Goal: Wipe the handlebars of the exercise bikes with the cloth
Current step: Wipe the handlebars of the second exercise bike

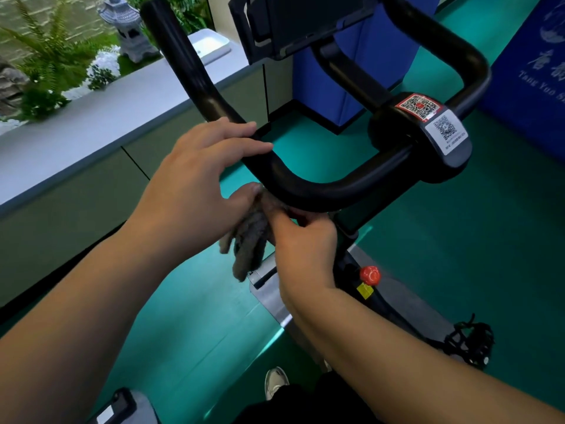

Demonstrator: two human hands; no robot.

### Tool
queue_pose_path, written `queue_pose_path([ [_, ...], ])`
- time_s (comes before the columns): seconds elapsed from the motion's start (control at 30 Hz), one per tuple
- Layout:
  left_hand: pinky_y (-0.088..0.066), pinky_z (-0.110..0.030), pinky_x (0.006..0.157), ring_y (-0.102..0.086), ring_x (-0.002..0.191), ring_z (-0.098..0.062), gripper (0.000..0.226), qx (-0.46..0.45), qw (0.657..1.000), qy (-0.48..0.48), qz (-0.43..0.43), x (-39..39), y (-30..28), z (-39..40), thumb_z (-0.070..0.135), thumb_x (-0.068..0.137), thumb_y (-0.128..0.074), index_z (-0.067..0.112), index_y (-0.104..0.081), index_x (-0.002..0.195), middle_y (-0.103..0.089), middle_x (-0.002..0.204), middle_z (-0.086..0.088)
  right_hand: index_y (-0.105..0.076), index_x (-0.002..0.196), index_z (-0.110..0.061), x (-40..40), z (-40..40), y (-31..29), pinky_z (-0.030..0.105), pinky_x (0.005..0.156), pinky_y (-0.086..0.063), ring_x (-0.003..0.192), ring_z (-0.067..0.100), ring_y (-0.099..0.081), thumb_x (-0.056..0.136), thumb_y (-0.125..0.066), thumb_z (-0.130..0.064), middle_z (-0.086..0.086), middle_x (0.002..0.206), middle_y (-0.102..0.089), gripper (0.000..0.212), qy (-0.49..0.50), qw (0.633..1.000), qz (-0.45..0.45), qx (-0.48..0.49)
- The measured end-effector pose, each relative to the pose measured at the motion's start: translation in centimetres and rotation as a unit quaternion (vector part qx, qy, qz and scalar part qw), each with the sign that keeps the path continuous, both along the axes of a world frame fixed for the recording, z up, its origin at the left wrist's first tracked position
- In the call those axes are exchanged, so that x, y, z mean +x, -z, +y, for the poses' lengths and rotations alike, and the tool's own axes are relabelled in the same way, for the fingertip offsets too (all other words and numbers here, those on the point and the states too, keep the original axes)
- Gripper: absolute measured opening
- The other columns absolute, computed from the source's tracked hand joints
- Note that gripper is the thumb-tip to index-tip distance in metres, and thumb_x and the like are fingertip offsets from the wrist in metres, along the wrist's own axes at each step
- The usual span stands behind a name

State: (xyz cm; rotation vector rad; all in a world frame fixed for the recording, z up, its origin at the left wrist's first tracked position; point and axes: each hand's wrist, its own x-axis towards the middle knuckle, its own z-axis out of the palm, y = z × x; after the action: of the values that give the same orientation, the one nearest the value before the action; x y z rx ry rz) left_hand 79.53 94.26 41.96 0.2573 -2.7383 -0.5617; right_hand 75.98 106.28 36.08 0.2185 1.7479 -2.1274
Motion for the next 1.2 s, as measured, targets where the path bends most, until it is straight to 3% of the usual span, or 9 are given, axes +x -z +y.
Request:
queue_pose_path([
  [0.1,-0.028,-0.040,0.114,-0.030,0.137,-0.006,0.045,-0.002,1.000,-0.004,0.007,-0.1,0.1,0.0,0.028,0.083,-0.068,0.040,-0.056,0.125,-0.045,0.138,0.023,-0.069,0.096,-0.009,0.1,2.3,0.2,0.011,0.069,-0.053,0.080,0.000,-0.068,0.083,-0.073,-0.016,-0.003,0.088,-0.073,0.015,-0.013,1.000,0.019,0.015],
  [0.27,-0.028,-0.036,0.113,-0.034,0.134,-0.010,0.043,0.007,1.000,-0.012,0.027,-0.2,0.4,0.4,0.026,0.082,-0.069,0.034,-0.058,0.123,-0.048,0.136,0.018,-0.065,0.086,-0.015,-1.1,5.5,0.8,0.026,0.069,-0.057,0.077,0.014,-0.070,0.082,-0.073,-0.012,0.002,0.080,-0.072,0.010,0.046,0.998,0.012,0.042],
  [0.43,-0.025,-0.033,0.113,-0.033,0.136,-0.010,0.044,0.019,0.999,-0.015,0.034,-0.2,0.7,0.7,0.024,0.081,-0.070,0.033,-0.059,0.123,-0.048,0.137,0.015,-0.063,0.084,-0.015,-4.0,7.6,0.6,0.027,0.064,-0.055,0.072,0.013,-0.069,0.084,-0.072,-0.010,0.004,0.080,-0.072,0.010,0.142,0.989,0.038,0.029],
  [0.7,-0.022,-0.030,0.115,-0.030,0.138,-0.006,0.045,0.028,0.999,-0.023,0.027,0.0,0.5,0.9,0.016,0.084,-0.067,0.034,-0.058,0.124,-0.047,0.138,0.018,-0.064,0.087,-0.011,-0.3,4.9,0.2,0.021,0.063,-0.054,0.073,0.014,-0.070,0.082,-0.074,-0.012,0.003,0.079,-0.071,0.011,0.004,1.000,-0.006,0.031],
  [0.8,-0.019,-0.027,0.114,-0.027,0.139,-0.003,0.050,0.019,1.000,-0.021,0.009,0.1,0.1,0.5,0.008,0.087,-0.062,0.037,-0.055,0.127,-0.043,0.141,0.022,-0.065,0.088,-0.006,1.0,4.5,-1.3,0.017,0.059,-0.053,0.068,0.008,-0.070,0.082,-0.072,-0.007,-0.001,0.072,-0.072,0.010,-0.069,0.997,0.030,0.025],
  [0.9,-0.014,-0.021,0.112,-0.023,0.140,0.002,0.053,0.025,0.999,-0.016,-0.011,0.3,-0.1,0.2,0.006,0.089,-0.058,0.039,-0.051,0.130,-0.037,0.141,0.028,-0.065,0.087,-0.009,1.4,5.2,-3.6,0.016,0.063,-0.054,0.076,0.007,-0.071,0.081,-0.071,0.000,-0.002,0.081,-0.074,0.012,-0.089,0.986,0.143,0.003],
  [1.03,-0.017,-0.023,0.114,-0.021,0.140,0.003,0.053,0.035,0.999,-0.007,-0.014,0.4,-0.2,0.0,0.008,0.090,-0.057,0.041,-0.050,0.131,-0.037,0.142,0.029,-0.067,0.100,-0.021,-1.4,6.6,-6.2,0.020,0.076,-0.055,0.088,0.008,-0.068,0.084,-0.070,-0.009,-0.001,0.094,-0.070,0.020,-0.001,0.925,0.374,0.073],
  [1.13,-0.014,-0.020,0.112,-0.018,0.140,0.005,0.052,0.042,0.999,-0.003,-0.019,0.4,-0.2,-0.1,0.007,0.091,-0.055,0.040,-0.050,0.131,-0.036,0.143,0.029,-0.067,0.113,-0.015,-3.9,7.4,-5.7,0.018,0.083,-0.047,0.091,0.007,-0.058,0.088,-0.066,-0.015,0.004,0.100,-0.060,0.025,0.014,0.824,0.514,0.238],
  [1.2,-0.016,-0.020,0.112,-0.018,0.140,0.005,0.052,0.045,0.999,-0.002,-0.016,0.4,-0.2,-0.2,0.006,0.092,-0.054,0.040,-0.049,0.132,-0.035,0.144,0.029,-0.065,0.122,-0.015,-4.6,7.1,-4.1,0.026,0.082,-0.047,0.090,0.013,-0.052,0.091,-0.062,-0.024,0.000,0.098,-0.054,0.033,-0.029,0.772,0.543,0.329],
])
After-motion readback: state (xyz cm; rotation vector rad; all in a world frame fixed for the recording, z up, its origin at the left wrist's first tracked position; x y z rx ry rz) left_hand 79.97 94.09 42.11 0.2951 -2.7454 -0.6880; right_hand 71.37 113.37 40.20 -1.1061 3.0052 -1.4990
